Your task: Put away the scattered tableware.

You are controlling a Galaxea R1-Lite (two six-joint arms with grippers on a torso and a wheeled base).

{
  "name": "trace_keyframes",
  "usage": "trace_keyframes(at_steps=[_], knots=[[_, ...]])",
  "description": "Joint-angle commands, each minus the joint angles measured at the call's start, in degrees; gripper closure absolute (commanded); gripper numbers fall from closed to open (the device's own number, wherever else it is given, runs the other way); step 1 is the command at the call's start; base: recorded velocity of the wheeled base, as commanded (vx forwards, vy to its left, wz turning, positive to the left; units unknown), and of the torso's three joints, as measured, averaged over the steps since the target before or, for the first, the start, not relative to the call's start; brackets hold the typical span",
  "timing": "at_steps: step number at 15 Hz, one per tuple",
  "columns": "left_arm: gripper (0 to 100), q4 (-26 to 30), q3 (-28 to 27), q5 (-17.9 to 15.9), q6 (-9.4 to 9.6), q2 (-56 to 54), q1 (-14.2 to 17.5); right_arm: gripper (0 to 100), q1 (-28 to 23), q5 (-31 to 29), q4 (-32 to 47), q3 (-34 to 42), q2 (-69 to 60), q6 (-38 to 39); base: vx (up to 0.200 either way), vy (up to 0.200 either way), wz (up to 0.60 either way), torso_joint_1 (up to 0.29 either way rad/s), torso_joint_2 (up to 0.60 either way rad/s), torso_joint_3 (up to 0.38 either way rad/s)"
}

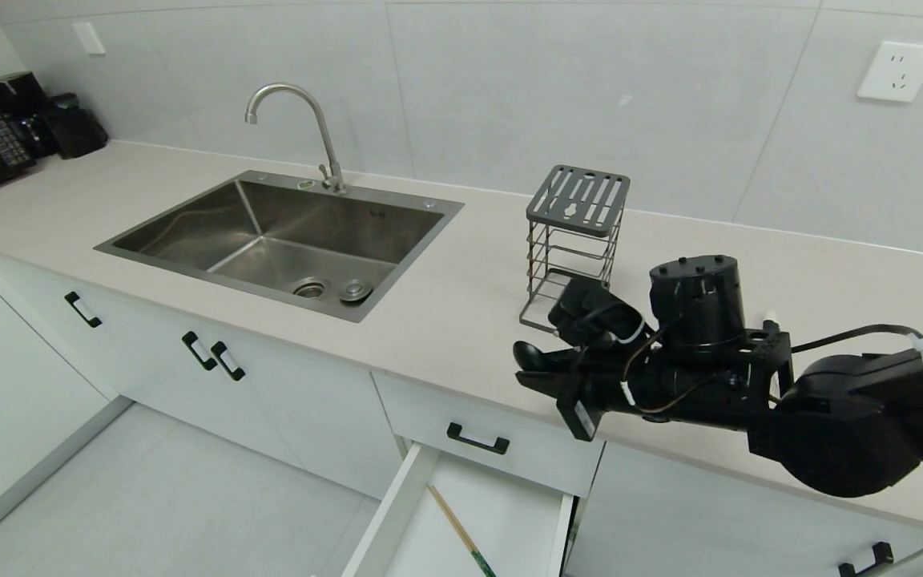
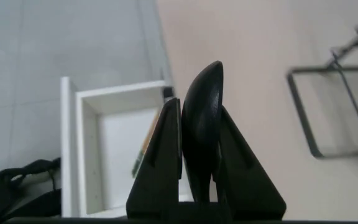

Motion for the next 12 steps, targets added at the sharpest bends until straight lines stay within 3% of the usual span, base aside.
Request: trace_keyframes(at_steps=[1, 8, 12], knots=[[0, -0.04, 0.0, -0.05, -0.04, 0.0, 0.0, 100, 4.82, -0.01, -2.03, 0.32, -1.28, 1.46, 0.0, 0.0, 0.0, 0.0, 0.0, 0.0], [0, -0.04, 0.0, 0.03, -0.04, 0.0, 0.0, 100, 16.42, -3.88, -5.89, 6.12, -2.15, 15.61, 0.0, 0.0, 0.0, 0.0, 0.0, 0.0], [0, -0.04, 0.0, -0.05, -0.04, 0.0, 0.0, 100, 18.18, -4.23, -5.89, 5.51, -2.07, 15.88, 0.0, 0.0, 0.0, 0.0, 0.0, 0.0]])
